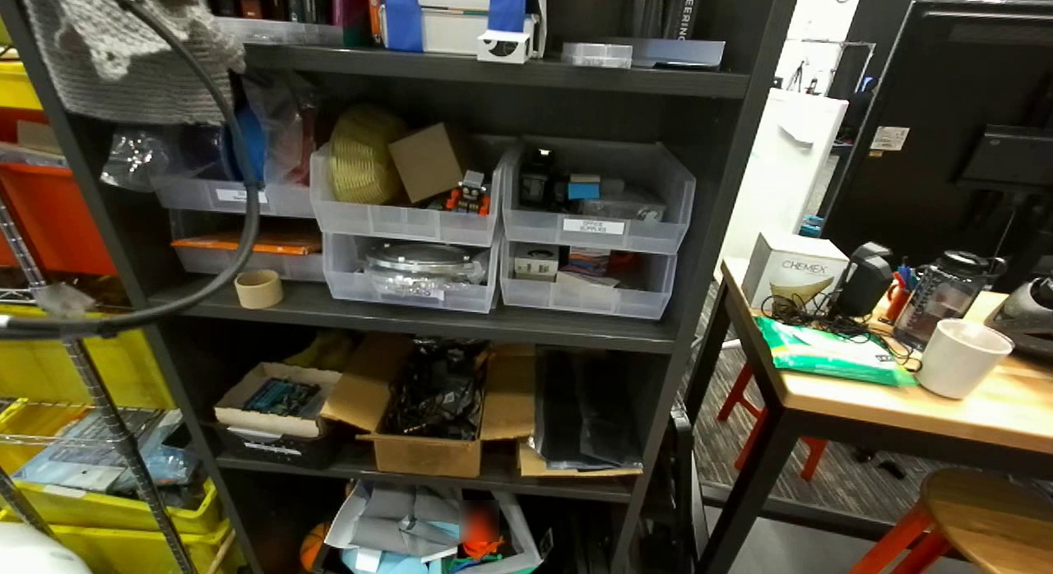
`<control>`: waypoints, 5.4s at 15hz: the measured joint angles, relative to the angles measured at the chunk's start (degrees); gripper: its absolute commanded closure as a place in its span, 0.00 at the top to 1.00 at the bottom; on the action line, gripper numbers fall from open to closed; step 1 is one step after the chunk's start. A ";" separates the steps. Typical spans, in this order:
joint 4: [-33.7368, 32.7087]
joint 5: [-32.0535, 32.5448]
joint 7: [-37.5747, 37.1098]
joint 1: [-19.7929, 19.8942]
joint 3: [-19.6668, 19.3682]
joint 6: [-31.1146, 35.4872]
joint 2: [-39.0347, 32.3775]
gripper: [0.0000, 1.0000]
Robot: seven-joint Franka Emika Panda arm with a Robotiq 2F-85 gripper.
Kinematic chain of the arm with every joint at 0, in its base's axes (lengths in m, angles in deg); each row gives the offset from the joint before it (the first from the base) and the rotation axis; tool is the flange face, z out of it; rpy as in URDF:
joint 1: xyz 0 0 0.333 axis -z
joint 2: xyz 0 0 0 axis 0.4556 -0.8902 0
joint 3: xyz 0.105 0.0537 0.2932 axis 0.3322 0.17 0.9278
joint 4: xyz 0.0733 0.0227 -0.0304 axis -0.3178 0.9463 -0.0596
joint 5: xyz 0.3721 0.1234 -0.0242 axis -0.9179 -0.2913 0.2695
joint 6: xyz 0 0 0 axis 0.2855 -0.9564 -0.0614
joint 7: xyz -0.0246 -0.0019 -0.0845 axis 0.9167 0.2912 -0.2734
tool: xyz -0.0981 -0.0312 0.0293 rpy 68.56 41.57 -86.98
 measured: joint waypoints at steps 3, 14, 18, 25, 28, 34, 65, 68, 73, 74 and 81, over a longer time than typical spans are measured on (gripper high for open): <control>-0.81 1.18 0.41 -3.59 2.30 -0.09 0.00 0.02; -4.90 -17.72 17.37 -2.99 12.78 -0.16 -0.14 0.02; -8.42 -22.61 23.19 -1.06 12.91 -1.04 -0.25 0.02; -17.00 -24.32 27.90 4.45 10.85 -5.94 -2.76 0.02; -21.63 -24.32 29.55 7.87 9.87 -7.30 -6.22 0.02; -34.13 -24.05 33.20 14.10 10.26 -10.87 -15.52 0.02; -39.66 -15.03 38.91 0.69 12.54 -26.00 -45.37 1.00; -33.61 -15.03 38.74 -7.35 5.81 -25.27 -42.21 1.00; -22.79 -15.03 37.57 -15.12 0.41 -24.43 -34.24 1.00; -20.39 -15.03 37.03 -15.44 0.06 -23.97 -32.46 1.00; -4.16 -14.81 30.86 -12.06 0.25 -17.84 -23.16 1.00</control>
